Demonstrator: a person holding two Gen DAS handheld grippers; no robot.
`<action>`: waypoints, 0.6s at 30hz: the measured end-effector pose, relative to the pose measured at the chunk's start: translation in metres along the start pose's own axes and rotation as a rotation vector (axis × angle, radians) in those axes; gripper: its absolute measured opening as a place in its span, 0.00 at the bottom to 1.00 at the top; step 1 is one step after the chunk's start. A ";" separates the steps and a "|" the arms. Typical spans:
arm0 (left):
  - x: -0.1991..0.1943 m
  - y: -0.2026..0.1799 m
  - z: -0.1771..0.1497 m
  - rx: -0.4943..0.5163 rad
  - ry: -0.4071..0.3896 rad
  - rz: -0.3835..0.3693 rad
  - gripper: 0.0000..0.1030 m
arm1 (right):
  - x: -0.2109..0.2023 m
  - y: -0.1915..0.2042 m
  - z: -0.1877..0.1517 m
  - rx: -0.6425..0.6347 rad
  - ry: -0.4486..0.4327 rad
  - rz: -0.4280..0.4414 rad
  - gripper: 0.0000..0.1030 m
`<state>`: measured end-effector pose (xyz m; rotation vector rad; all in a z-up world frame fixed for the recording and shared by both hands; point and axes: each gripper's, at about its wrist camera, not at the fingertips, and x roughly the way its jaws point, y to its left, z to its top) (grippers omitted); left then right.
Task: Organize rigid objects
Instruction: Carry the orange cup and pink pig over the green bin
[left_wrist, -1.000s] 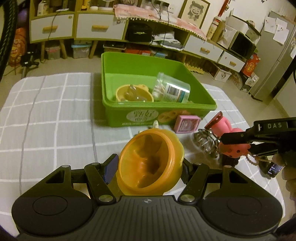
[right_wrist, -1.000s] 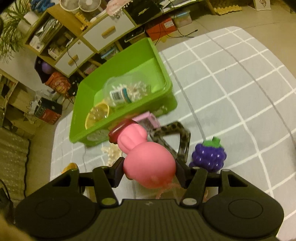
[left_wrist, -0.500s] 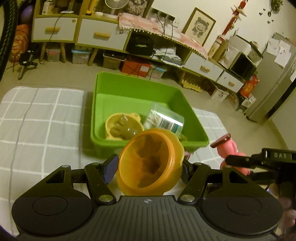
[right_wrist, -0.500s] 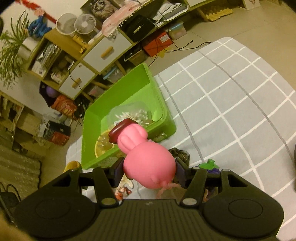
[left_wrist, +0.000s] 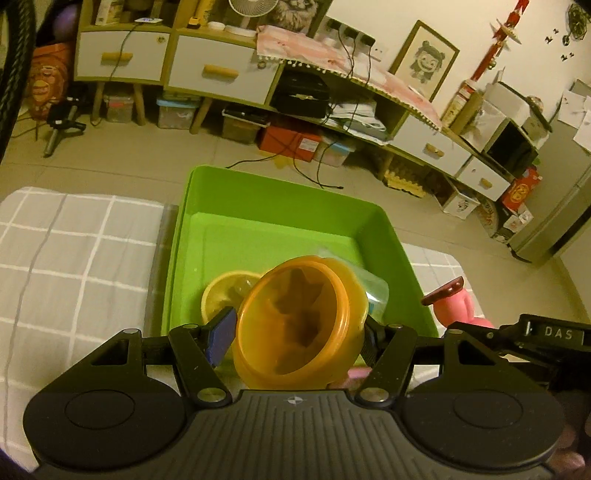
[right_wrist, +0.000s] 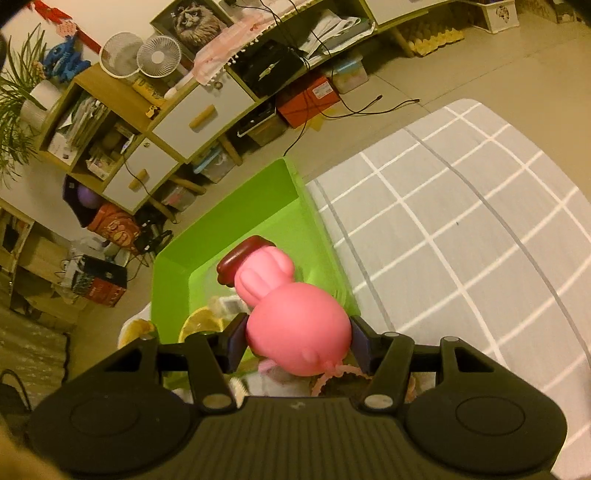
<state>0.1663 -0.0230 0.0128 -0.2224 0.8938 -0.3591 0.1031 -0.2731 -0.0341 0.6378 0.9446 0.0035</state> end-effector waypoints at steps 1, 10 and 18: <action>0.004 -0.002 0.002 0.009 -0.001 0.009 0.68 | 0.004 0.001 0.002 -0.010 -0.003 -0.007 0.33; 0.031 -0.007 0.018 0.055 -0.012 0.086 0.68 | 0.032 0.018 0.017 -0.116 -0.023 -0.074 0.33; 0.054 -0.008 0.030 0.108 -0.007 0.168 0.68 | 0.054 0.043 0.023 -0.255 -0.080 -0.131 0.33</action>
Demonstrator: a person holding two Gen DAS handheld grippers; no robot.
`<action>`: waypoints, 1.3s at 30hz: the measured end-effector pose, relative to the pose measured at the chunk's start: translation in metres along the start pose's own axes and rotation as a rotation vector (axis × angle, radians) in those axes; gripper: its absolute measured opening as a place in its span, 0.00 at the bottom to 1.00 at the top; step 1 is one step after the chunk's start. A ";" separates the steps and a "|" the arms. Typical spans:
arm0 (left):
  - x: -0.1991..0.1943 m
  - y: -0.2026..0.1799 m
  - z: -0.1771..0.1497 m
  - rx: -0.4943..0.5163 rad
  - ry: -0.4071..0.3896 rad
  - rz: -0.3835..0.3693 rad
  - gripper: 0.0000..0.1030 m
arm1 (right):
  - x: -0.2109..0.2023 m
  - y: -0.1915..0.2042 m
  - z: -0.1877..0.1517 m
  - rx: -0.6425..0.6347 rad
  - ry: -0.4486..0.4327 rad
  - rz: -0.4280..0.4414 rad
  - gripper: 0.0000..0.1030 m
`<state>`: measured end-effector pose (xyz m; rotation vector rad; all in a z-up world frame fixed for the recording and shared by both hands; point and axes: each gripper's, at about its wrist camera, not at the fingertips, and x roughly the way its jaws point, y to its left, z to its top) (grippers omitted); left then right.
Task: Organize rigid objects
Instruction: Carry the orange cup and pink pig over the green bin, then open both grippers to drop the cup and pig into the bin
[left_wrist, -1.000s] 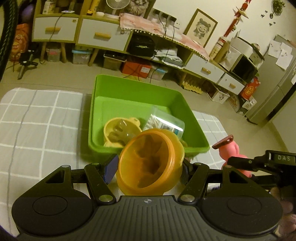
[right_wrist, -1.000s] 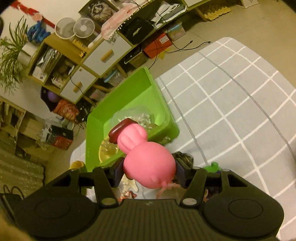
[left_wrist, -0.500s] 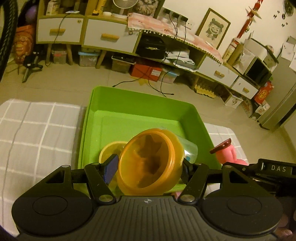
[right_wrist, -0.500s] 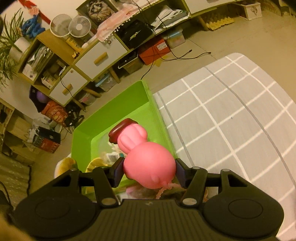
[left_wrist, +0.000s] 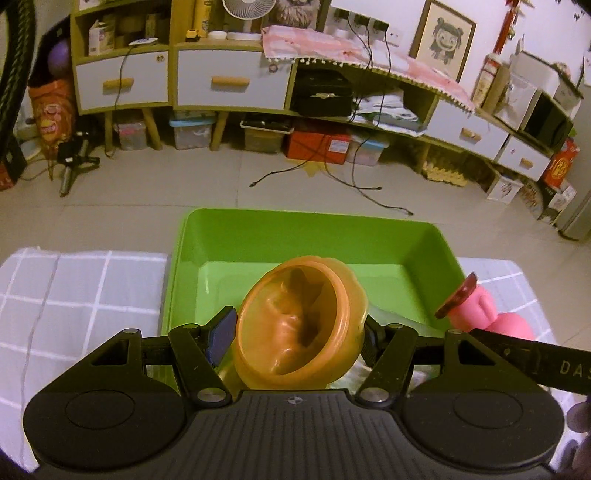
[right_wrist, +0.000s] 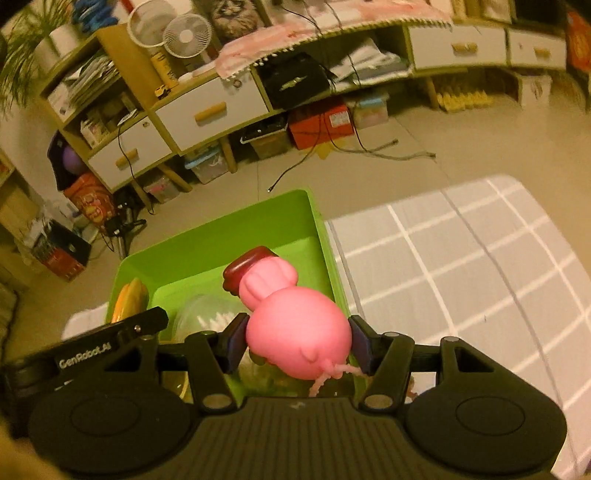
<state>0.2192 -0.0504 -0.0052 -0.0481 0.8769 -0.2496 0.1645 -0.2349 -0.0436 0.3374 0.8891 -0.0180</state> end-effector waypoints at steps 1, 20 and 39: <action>0.003 -0.001 0.002 0.007 0.000 0.009 0.68 | 0.002 0.001 0.001 -0.018 -0.005 -0.004 0.33; 0.025 -0.005 0.014 0.063 -0.013 0.042 0.80 | 0.017 0.017 0.024 -0.098 -0.104 0.028 0.35; -0.029 -0.013 0.004 0.045 -0.043 0.012 0.90 | -0.047 -0.005 0.011 -0.010 -0.111 -0.008 0.51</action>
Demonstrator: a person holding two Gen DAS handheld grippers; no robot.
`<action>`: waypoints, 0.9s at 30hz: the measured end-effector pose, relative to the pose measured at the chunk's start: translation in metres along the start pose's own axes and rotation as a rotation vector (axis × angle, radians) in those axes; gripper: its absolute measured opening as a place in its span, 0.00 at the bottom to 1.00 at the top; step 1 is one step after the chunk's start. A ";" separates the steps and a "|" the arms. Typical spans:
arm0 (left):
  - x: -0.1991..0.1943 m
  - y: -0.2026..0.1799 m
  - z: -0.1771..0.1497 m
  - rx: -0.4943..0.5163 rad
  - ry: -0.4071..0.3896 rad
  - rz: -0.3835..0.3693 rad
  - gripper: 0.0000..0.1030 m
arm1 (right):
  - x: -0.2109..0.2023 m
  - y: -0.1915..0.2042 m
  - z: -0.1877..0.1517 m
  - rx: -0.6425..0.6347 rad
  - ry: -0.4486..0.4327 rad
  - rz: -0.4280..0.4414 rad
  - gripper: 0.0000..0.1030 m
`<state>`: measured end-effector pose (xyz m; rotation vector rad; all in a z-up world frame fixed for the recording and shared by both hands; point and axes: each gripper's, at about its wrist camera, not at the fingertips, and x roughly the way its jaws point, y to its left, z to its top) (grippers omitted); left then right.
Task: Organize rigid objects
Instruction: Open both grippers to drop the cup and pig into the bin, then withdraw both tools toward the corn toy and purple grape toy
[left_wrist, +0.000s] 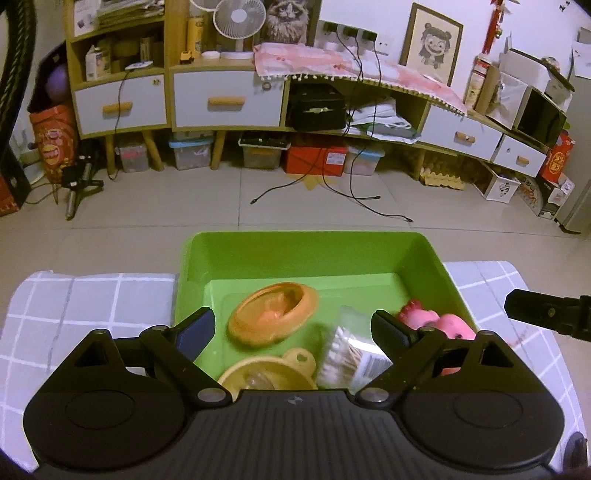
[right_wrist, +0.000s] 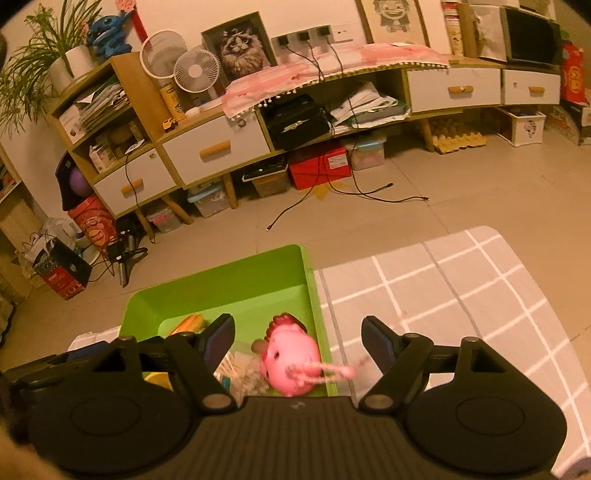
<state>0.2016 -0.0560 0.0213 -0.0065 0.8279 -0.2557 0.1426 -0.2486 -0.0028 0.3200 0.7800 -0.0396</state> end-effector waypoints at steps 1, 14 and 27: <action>-0.004 0.000 -0.001 0.001 -0.003 0.000 0.90 | -0.005 -0.001 -0.002 0.005 0.000 -0.004 0.51; -0.053 0.011 -0.028 -0.019 -0.008 -0.006 0.92 | -0.052 -0.011 -0.034 0.034 0.041 -0.002 0.52; -0.076 0.019 -0.069 0.022 0.003 -0.021 0.94 | -0.073 -0.011 -0.072 0.050 0.096 -0.015 0.52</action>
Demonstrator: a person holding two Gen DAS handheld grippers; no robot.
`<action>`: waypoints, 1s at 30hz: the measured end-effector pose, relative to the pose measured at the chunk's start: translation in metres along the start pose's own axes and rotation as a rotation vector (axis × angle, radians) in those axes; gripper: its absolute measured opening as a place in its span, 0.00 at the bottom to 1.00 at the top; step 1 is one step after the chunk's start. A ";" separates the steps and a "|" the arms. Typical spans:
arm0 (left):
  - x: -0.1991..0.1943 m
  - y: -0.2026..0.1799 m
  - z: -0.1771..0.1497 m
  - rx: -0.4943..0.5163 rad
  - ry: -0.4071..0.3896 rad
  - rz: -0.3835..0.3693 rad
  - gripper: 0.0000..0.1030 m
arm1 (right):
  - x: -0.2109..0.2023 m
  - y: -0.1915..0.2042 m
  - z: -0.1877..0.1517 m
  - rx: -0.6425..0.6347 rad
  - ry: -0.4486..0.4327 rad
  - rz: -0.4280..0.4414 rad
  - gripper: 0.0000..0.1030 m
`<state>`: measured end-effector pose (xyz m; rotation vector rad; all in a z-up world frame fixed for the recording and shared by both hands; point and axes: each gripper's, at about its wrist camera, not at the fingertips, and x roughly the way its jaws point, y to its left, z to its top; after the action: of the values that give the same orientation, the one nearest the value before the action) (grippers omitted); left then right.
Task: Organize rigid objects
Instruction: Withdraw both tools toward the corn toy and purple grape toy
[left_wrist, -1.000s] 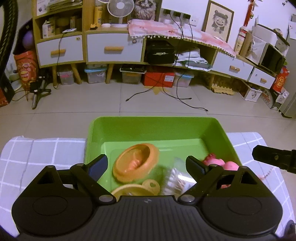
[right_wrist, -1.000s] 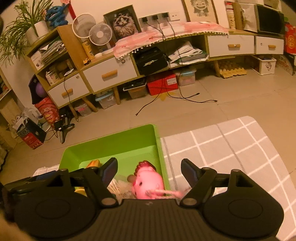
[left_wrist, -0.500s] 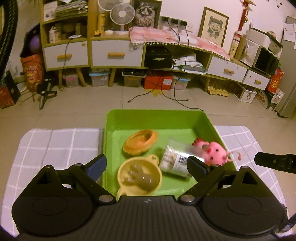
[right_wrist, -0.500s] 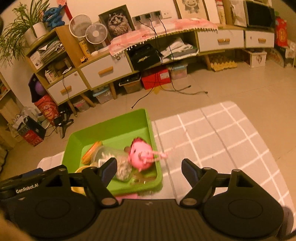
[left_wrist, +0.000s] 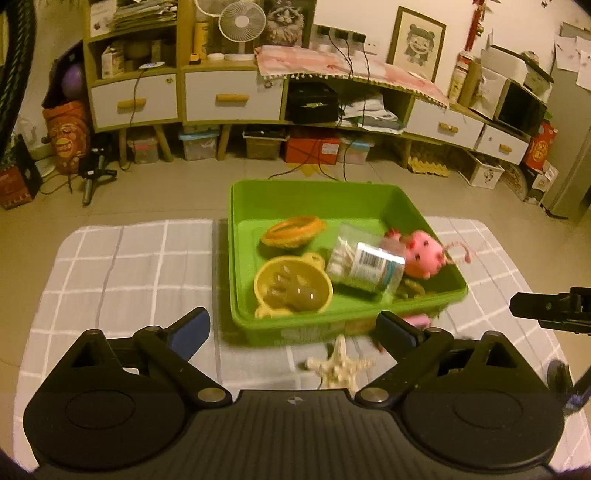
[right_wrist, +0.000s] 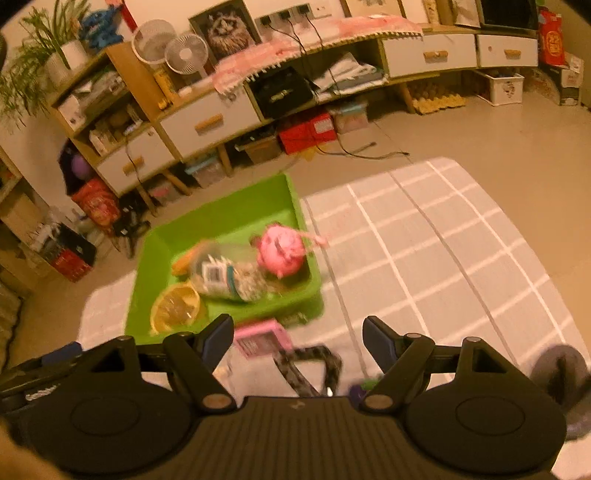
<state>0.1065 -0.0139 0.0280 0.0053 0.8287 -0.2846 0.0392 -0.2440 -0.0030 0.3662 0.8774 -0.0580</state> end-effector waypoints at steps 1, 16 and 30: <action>-0.001 0.000 -0.005 0.002 0.002 -0.003 0.94 | 0.000 0.001 -0.004 -0.014 0.007 -0.007 0.52; -0.020 0.028 -0.066 0.009 0.019 0.002 0.98 | -0.006 -0.008 -0.053 -0.081 0.032 -0.042 0.53; -0.024 0.051 -0.084 -0.068 0.086 -0.026 0.98 | -0.008 -0.017 -0.070 -0.146 0.056 -0.053 0.59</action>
<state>0.0430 0.0506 -0.0164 -0.0573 0.9237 -0.2825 -0.0211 -0.2374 -0.0423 0.2084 0.9407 -0.0327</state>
